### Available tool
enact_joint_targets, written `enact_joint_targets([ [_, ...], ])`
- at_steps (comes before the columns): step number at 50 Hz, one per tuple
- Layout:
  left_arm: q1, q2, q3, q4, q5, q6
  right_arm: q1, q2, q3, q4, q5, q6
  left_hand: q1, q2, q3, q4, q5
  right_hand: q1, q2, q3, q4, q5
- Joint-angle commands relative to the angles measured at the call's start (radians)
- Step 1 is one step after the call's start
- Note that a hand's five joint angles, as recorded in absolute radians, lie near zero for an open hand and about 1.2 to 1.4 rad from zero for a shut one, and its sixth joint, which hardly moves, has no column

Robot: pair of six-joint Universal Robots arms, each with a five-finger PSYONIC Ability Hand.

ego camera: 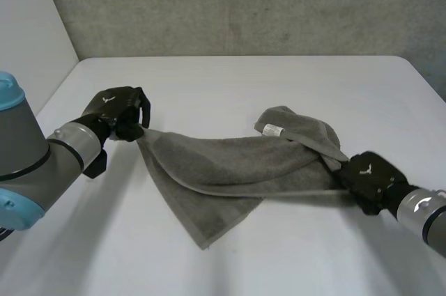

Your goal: Fold the towel.

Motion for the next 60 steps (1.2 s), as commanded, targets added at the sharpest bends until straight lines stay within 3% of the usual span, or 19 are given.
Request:
enact_joint_targets([
  [1, -0.004, 0.04, -0.003, -0.015, 0.0, 0.002, 0.004, -0.124, -0.075, 0.016, 0.049, 0.079, 0.21, 0.18, 0.18, 0.178, 0.2, 0.076, 0.087, 0.064, 0.056, 0.064],
  [5, 0.001, 0.156, -0.013, -0.067, 0.0, 0.006, 0.006, -0.352, -0.187, 0.087, 0.081, 0.219, 0.21, 0.18, 0.18, 0.178, 0.2, 0.076, 0.087, 0.064, 0.056, 0.064],
  [10, 0.014, 0.297, -0.006, -0.166, 0.008, 0.035, -0.001, -0.476, -0.351, 0.288, 0.086, 0.275, 0.21, 0.18, 0.18, 0.178, 0.2, 0.076, 0.087, 0.064, 0.056, 0.064],
  [14, 0.042, 0.376, 0.007, -0.251, 0.008, 0.098, 0.001, -0.475, -0.472, 0.49, 0.096, 0.269, 0.21, 0.18, 0.18, 0.178, 0.2, 0.076, 0.087, 0.064, 0.056, 0.064],
  [18, 0.079, 0.439, 0.011, -0.375, 0.008, 0.243, 0.016, -0.402, -0.633, 0.77, 0.127, 0.171, 0.21, 0.18, 0.18, 0.178, 0.2, 0.076, 0.087, 0.064, 0.056, 0.064],
  [21, 0.08, 0.447, -0.006, -0.453, 0.009, 0.366, 0.042, -0.356, -0.667, 0.829, 0.135, 0.126, 0.21, 0.18, 0.18, 0.178, 0.2, 0.076, 0.087, 0.064, 0.056, 0.064],
  [27, 0.077, 0.43, -0.052, -0.489, 0.012, 0.43, 0.093, -0.282, -0.669, 0.86, 0.181, 0.105, 0.21, 0.18, 0.18, 0.178, 0.2, 0.076, 0.087, 0.064, 0.056, 0.064],
  [36, 0.065, 0.218, -0.03, -0.47, 0.012, 0.44, 0.21, -0.07, -0.689, 0.835, 0.288, 0.069, 0.21, 0.18, 0.18, 0.178, 0.2, 0.076, 0.087, 0.064, 0.056, 0.064],
  [45, 0.016, -0.104, 0.373, -0.441, -0.001, 0.382, 0.292, 0.154, -0.974, 0.645, 0.343, 0.076, 0.21, 0.18, 0.18, 0.178, 0.2, 0.076, 0.087, 0.064, 0.056, 0.064],
  [47, 0.007, -0.18, 0.601, -0.423, -0.014, 0.292, 0.32, 0.212, -1.154, 0.52, 0.374, 0.103, 0.21, 0.18, 0.18, 0.178, 0.2, 0.076, 0.087, 0.064, 0.056, 0.064],
  [50, 0.004, -0.21, 0.717, -0.395, -0.026, 0.241, 0.328, 0.232, -1.244, 0.432, 0.386, 0.128, 0.21, 0.18, 0.18, 0.178, 0.2, 0.076, 0.087, 0.064, 0.056, 0.064],
  [52, 0.002, -0.244, 0.924, -0.285, -0.076, 0.142, 0.331, 0.244, -1.369, 0.24, 0.4, 0.184, 0.21, 0.18, 0.18, 0.178, 0.2, 0.076, 0.087, 0.064, 0.056, 0.064],
  [57, 0.002, -0.25, 1.085, -0.135, -0.182, -0.018, 0.331, 0.221, -1.41, -0.005, 0.408, 0.261, 0.21, 0.18, 0.18, 0.178, 0.2, 0.076, 0.087, 0.064, 0.056, 0.064],
  [60, 0.002, -0.242, 1.097, -0.114, -0.204, -0.072, 0.331, 0.197, -1.391, 0.001, 0.399, 0.28, 0.21, 0.18, 0.18, 0.178, 0.2, 0.076, 0.087, 0.064, 0.056, 0.064],
])
